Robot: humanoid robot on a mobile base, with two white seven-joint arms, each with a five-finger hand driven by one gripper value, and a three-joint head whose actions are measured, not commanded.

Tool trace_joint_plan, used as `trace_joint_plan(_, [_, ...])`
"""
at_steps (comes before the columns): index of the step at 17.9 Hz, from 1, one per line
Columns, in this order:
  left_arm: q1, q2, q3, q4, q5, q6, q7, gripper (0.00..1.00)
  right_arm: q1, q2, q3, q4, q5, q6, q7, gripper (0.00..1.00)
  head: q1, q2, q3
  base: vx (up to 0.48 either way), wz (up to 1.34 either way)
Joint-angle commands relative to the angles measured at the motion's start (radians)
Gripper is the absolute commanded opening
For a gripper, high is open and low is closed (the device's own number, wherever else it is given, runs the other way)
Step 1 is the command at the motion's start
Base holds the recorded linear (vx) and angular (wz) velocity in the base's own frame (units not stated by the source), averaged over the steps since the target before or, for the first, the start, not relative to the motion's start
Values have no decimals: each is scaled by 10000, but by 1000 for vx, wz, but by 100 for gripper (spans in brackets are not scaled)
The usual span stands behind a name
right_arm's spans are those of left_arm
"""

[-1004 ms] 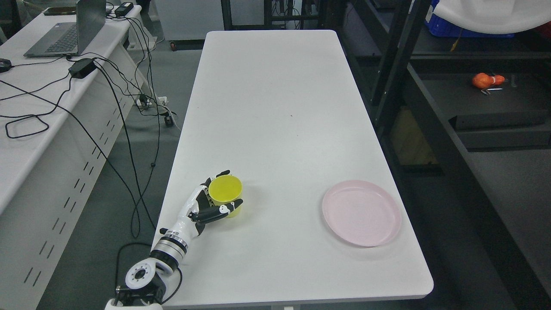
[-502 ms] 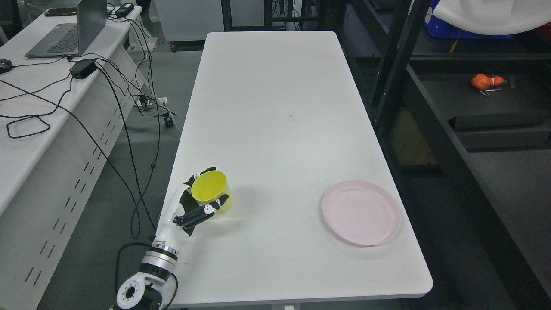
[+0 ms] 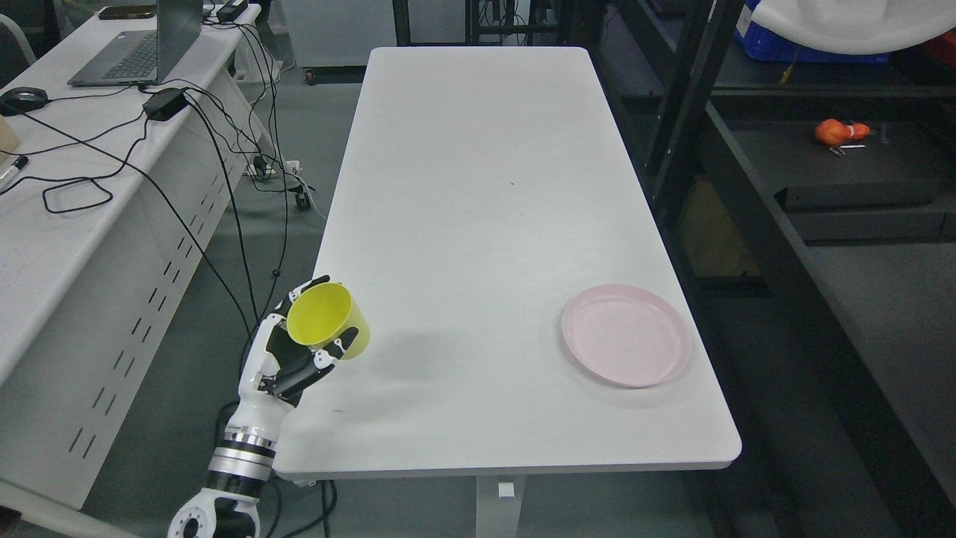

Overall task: Place yellow IKEA cup on middle right shelf
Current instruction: 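Lift the yellow cup with the left hand while turning toward the shelf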

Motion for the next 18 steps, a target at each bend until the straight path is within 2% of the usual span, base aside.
trace_joint_plan(1, [144,175,673,-1378,94,-27,-1,0,138,-175,169,0,-245,4,-5,99,0,0,0,-192,28])
trace_joint_plan(9, [205,175,504,-1502,94,-12,-1,1,138,-175,169,0,-245,4,-5,99,0,0,0,-262,-33])
trace_joint_plan(18, [221,175,-353,-1609,94,-27,-1,1,138,-175,169,0,-245,4,-5,99,0,0,0,-339,37])
